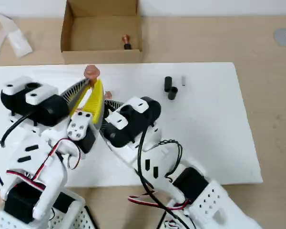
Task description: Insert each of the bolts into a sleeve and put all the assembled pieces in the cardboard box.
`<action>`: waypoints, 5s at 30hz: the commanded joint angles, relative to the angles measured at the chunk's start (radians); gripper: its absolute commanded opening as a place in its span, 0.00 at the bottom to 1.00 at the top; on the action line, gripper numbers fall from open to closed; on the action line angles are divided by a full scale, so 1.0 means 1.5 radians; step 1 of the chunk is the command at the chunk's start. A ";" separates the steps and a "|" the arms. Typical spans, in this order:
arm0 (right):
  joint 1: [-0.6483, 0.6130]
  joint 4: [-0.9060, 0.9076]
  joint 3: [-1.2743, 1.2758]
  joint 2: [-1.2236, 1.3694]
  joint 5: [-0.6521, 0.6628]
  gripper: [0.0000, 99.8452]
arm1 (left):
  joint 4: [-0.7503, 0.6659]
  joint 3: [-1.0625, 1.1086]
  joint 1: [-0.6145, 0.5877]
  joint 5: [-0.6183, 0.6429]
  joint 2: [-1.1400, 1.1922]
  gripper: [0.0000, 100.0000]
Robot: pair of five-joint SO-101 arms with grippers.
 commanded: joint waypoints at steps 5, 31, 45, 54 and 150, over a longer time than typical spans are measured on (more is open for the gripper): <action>0.012 -0.003 -0.013 -0.026 0.001 0.01 | 0.075 -0.057 0.023 0.001 0.008 0.01; 0.153 0.027 -0.490 0.489 -0.057 0.01 | 0.535 -0.601 -0.108 -0.082 0.259 0.01; 0.270 0.144 -1.326 1.235 -0.055 0.01 | 0.371 -0.360 -0.391 -0.120 0.276 0.01; 0.299 0.170 -1.768 1.654 -0.055 0.01 | 0.313 -0.274 -0.391 -0.120 0.276 0.01; 0.303 0.901 -1.843 1.267 -0.061 0.35 | 0.041 -0.204 -0.451 -0.557 0.953 0.01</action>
